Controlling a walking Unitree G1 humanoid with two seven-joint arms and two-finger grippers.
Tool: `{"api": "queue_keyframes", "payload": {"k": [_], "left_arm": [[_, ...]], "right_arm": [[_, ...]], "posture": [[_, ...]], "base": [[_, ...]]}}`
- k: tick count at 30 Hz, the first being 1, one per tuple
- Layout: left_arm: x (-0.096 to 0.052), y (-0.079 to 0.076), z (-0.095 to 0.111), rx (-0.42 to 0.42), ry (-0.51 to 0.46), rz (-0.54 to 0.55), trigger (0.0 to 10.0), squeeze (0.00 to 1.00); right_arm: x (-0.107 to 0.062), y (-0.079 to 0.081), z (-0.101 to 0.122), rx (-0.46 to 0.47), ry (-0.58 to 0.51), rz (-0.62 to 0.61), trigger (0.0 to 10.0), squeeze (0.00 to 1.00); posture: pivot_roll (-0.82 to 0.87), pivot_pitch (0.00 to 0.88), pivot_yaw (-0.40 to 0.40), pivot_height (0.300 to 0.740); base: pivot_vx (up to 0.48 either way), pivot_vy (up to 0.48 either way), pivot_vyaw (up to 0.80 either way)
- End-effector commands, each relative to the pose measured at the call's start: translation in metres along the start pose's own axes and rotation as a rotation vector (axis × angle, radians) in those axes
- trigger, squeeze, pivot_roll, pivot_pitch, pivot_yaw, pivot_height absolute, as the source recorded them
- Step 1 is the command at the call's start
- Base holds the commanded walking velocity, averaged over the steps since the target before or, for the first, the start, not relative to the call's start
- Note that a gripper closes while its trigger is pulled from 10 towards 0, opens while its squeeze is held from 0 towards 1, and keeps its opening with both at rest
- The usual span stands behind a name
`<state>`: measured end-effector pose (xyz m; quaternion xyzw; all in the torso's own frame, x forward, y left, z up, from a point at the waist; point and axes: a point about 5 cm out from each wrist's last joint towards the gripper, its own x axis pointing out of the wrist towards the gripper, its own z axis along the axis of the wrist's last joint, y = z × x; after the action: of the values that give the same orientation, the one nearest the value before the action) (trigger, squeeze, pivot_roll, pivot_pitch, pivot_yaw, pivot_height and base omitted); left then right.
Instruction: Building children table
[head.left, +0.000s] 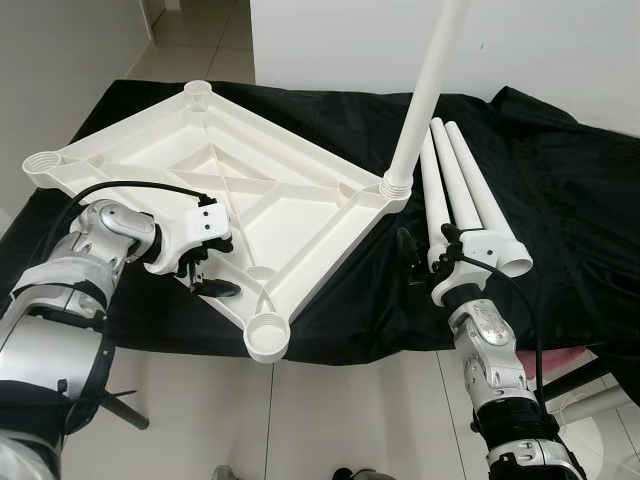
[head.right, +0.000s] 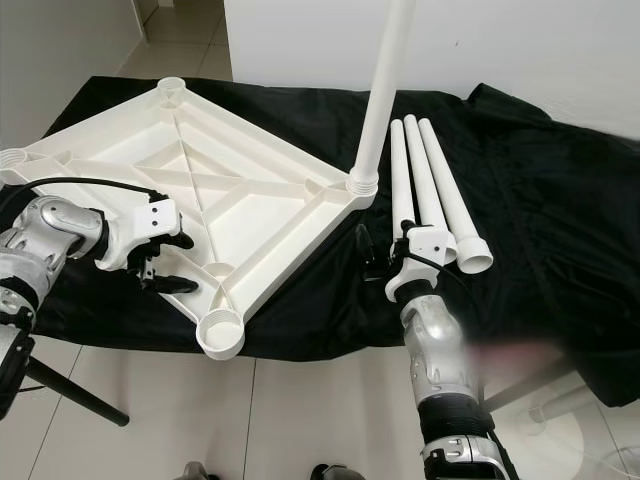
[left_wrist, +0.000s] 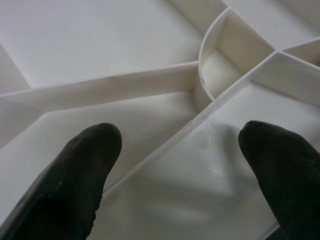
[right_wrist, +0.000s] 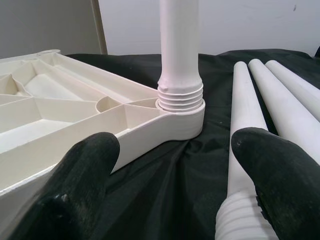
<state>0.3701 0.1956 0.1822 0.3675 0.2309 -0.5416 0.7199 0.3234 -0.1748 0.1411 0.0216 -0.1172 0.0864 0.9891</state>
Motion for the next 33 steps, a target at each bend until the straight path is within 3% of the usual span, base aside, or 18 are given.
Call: {"api": "queue_keyframes", "payload": {"k": [1,9,10,19,20,22,23,28,29,30,31,33], "left_arm": [[0.004,0.018,-0.020,-0.049,0.104,0.555,10.0,0.00],[0.006,0.018,-0.018,-0.035,0.113,0.562,9.8,0.00],[0.009,0.018,-0.016,-0.032,0.107,0.555,0.0,0.00],[0.017,0.014,-0.014,-0.011,0.106,0.506,0.0,0.00],[0.018,0.012,-0.015,0.010,0.107,0.488,6.1,0.00],[0.018,0.012,-0.015,0.010,0.107,0.488,6.1,0.00],[0.019,0.011,-0.015,0.019,0.105,0.471,10.0,0.00],[0.018,0.010,-0.013,0.042,0.092,0.447,10.0,0.00],[0.019,0.011,-0.012,0.025,0.077,0.454,10.0,0.79],[0.019,0.011,-0.012,0.011,0.068,0.460,10.0,0.79],[0.019,0.011,-0.010,0.014,0.054,0.454,10.0,1.00],[0.018,0.012,-0.009,0.038,0.055,0.463,10.0,1.00]], "right_arm": [[0.000,0.002,-0.003,-0.006,0.014,0.006,10.0,0.00],[0.001,0.002,-0.003,-0.009,0.016,0.010,10.0,0.00],[0.001,0.002,-0.003,-0.010,0.017,0.011,10.0,0.00],[-0.002,0.002,-0.005,-0.012,0.024,0.010,10.0,0.00],[-0.003,0.002,-0.005,-0.013,0.027,0.009,10.0,0.00],[-0.003,0.002,-0.005,-0.013,0.027,0.009,10.0,0.00],[-0.003,0.001,-0.006,-0.013,0.029,0.008,10.0,0.00],[-0.003,0.001,-0.005,-0.013,0.028,0.003,10.0,0.00],[-0.002,0.001,-0.005,-0.014,0.027,0.002,10.0,0.00],[-0.002,0.001,-0.005,-0.014,0.027,0.002,10.0,0.00],[-0.002,0.001,-0.005,-0.014,0.026,0.001,10.0,0.00],[-0.002,0.001,-0.005,-0.013,0.026,0.000,10.0,0.00]], "posture": [[0.01,0.088,-0.009,0.740],[0.01,0.087,-0.012,0.740],[0.00,0.085,-0.014,0.740],[0.00,0.090,-0.012,0.740],[0.00,0.090,-0.012,0.740],[0.00,0.090,-0.012,0.740],[0.00,0.090,-0.012,0.740],[0.00,0.107,-0.008,0.740],[0.00,0.109,-0.006,0.740],[0.00,0.109,-0.006,0.740],[0.01,0.111,-0.006,0.740],[0.00,0.110,-0.005,0.740]], "base": [[0.000,0.000,0.00],[0.000,0.000,0.00],[0.000,0.000,0.00],[0.000,0.000,0.00],[0.000,0.000,0.00],[0.000,0.000,0.00],[0.000,0.000,0.00],[0.000,0.000,0.00],[0.000,0.000,0.00],[0.000,0.000,0.00],[0.000,0.000,0.00],[0.000,0.000,0.00]]}}
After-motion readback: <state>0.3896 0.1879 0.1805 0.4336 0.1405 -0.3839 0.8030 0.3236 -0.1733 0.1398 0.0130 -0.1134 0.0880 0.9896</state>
